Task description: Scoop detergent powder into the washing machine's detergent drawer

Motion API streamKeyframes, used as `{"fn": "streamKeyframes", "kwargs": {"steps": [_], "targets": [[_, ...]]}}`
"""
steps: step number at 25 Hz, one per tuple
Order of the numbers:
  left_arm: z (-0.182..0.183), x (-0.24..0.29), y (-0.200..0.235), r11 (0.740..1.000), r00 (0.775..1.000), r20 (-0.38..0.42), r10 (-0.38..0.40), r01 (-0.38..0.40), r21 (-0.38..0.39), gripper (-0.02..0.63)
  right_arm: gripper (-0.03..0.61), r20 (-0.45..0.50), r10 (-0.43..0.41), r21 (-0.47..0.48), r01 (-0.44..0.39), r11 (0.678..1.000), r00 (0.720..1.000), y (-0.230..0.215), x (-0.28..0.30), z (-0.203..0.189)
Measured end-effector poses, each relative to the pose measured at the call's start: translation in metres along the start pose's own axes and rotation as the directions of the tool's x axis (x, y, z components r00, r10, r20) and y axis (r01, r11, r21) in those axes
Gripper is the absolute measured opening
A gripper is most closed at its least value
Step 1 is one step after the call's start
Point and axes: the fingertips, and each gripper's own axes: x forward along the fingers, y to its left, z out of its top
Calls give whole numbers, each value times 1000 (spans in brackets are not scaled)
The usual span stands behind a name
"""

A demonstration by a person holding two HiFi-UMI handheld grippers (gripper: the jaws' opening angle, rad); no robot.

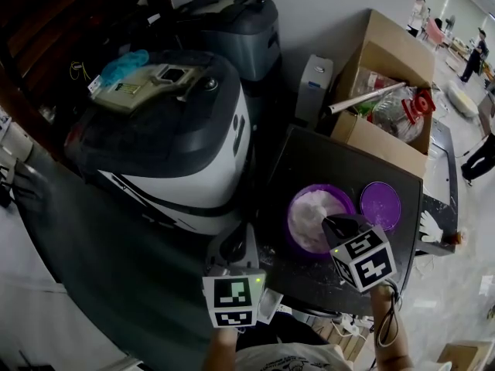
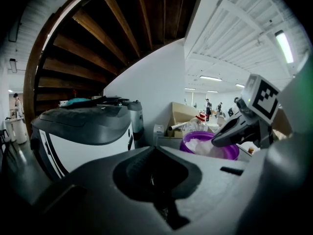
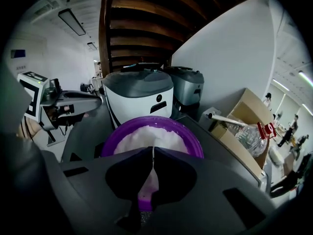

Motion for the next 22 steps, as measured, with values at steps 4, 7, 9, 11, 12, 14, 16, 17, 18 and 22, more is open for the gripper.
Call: {"fn": "streamKeyframes", "kwargs": {"steps": [4, 7, 9, 11, 12, 14, 16, 17, 18, 22], "targets": [[-2, 3, -3, 1000, 1000, -7, -10, 10, 0, 2, 21, -27, 14, -5, -14, 1000, 1000, 1, 2, -2], [-3, 4, -5, 1000, 1000, -10, -16, 16, -2, 2, 21, -46, 29, -9, -30, 1000, 998, 3, 3, -5], [-4, 5, -5, 1000, 1000, -10, -19, 19, -3, 2, 21, -55, 41, -8, -42, 999, 998, 5, 3, -6], [-5, 5, -4, 1000, 1000, -11, -21, 21, -4, 2, 21, -58, 55, -5, -55, 998, 997, 8, 3, -5], [-5, 5, -4, 1000, 1000, -13, -20, 20, -4, 2, 21, -60, 61, -4, -62, 998, 996, 9, 3, -5], [-6, 6, -3, 1000, 1000, -15, -20, 20, -5, 2, 21, -66, 75, -5, -76, 997, 995, 12, 3, -5], [-6, 5, -3, 1000, 1000, -16, -20, 20, -7, 2, 21, -76, 87, -7, -88, 996, 993, 13, 3, -6], [-6, 5, -2, 1000, 1000, -16, -20, 20, -8, 2, 21, -79, 93, -7, -94, 996, 993, 14, 3, -6], [-7, 5, -2, 1000, 1000, -16, -19, 19, -9, 2, 21, -80, 99, -7, -100, 995, 992, 15, 3, -6], [-8, 4, -2, 1000, 1000, -16, -19, 18, -10, 2, 21, -85, 129, -1, -130, 992, 988, 21, 3, -6]]}}
